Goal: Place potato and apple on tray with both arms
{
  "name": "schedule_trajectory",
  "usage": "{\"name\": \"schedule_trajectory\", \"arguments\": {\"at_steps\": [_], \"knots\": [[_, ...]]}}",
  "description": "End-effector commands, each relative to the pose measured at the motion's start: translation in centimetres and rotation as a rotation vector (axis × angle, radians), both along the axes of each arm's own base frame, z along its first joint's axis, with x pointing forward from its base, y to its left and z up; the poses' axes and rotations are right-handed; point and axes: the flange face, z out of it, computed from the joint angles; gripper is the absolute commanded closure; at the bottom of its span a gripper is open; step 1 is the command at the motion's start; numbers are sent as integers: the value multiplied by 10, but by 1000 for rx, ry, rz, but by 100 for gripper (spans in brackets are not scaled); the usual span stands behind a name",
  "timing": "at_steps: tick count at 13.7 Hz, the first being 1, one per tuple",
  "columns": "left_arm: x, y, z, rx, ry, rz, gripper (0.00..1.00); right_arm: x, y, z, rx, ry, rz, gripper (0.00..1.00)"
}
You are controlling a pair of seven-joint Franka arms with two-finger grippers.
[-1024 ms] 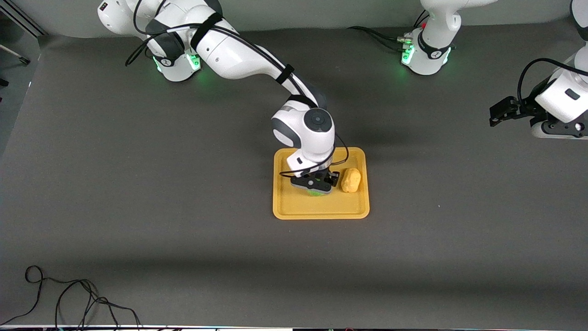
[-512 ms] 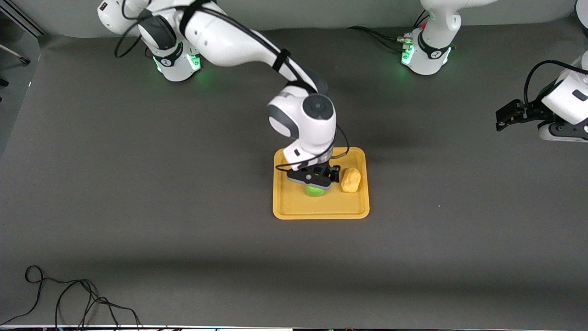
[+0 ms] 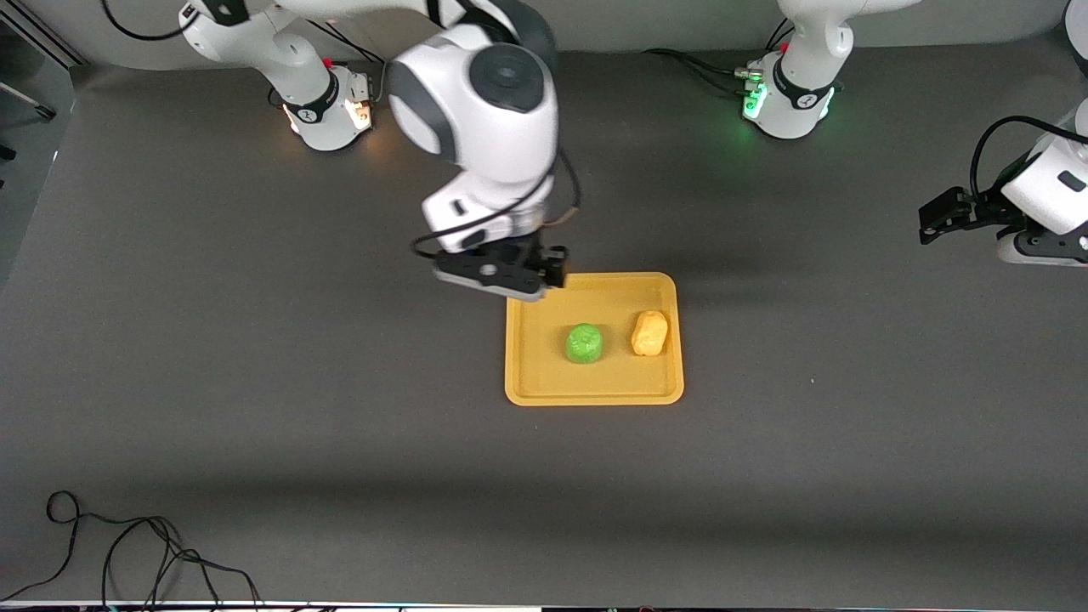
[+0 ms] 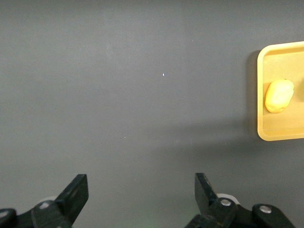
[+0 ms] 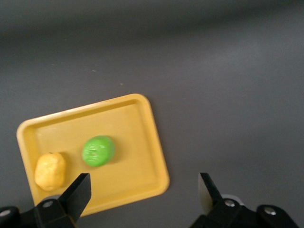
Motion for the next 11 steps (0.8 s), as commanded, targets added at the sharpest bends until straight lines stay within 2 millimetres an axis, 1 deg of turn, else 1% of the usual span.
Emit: {"name": "schedule_trajectory", "arguments": {"at_steps": [1, 2, 3, 4, 5, 6, 9, 10, 11], "knots": [[-1, 4, 2, 6, 12, -14, 0, -3, -111, 39, 46, 71, 83, 0], [0, 3, 2, 6, 7, -15, 0, 0, -150, 50, 54, 80, 111, 0], [1, 4, 3, 6, 3, -16, 0, 1, -194, 62, 66, 83, 136, 0], [4, 1, -3, 4, 19, -22, 0, 1, -231, 71, 81, 90, 170, 0], [5, -3, -10, 9, 38, -32, 0, 4, -268, 77, 90, 93, 188, 0], [6, -2, -11, 12, 39, -34, 0, 5, -304, 81, 98, 101, 209, 0], [9, 3, -7, -6, 15, -28, 0, 13, -398, 84, 95, 130, 253, 0], [9, 3, -7, -6, 12, -26, 0, 13, -420, 87, 94, 125, 266, 0], [9, 3, -7, -5, 7, -29, 0, 13, -438, 88, 93, 125, 262, 0]]}}
